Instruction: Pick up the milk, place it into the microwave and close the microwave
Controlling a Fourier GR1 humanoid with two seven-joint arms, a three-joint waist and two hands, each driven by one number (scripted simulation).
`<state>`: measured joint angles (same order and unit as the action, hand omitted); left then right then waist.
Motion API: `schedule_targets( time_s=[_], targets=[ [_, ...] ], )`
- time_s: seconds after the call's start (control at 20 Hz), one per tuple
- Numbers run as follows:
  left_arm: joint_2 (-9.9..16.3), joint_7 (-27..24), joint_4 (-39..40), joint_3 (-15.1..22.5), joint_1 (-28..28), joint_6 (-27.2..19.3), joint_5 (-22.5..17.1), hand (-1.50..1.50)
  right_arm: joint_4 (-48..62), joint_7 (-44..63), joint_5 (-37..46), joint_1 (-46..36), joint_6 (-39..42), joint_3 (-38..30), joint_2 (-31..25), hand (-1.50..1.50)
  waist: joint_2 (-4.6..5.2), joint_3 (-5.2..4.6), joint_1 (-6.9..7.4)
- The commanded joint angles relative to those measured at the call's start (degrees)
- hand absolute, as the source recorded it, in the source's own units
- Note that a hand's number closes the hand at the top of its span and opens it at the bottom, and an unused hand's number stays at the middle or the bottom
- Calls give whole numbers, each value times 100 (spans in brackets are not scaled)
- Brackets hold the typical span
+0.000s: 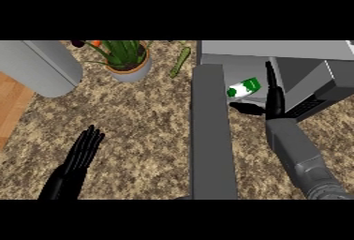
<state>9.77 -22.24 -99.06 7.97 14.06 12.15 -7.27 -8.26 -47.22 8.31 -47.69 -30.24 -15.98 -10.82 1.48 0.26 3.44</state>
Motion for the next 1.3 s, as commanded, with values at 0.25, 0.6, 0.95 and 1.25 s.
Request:
schedule_targets(
  time_s=[0.25, 0.6, 0.95, 1.25],
  targets=[
    [-133, 23, 155, 48, -163, -88, 162, -150, -33, -872, -303, 702, 1061, -263, 109, -150, -59, -8, -136],
    [-271, 170, -89, 267, 12, -182, 365, -150, -294, -1143, -397, 1416, 1845, -150, 343, -150, -143, -22, -298],
    [-391, 158, 160, 272, -147, 32, 116, -150, -800, -1565, -777, 2209, 2967, -230, 542, -150, -174, -29, -411],
    [-51, 613, 151, 541, -303, 383, 334, 150, -1629, -1531, -973, 2857, 3902, -79, 439, -150, -200, -37, -477]
  ],
)
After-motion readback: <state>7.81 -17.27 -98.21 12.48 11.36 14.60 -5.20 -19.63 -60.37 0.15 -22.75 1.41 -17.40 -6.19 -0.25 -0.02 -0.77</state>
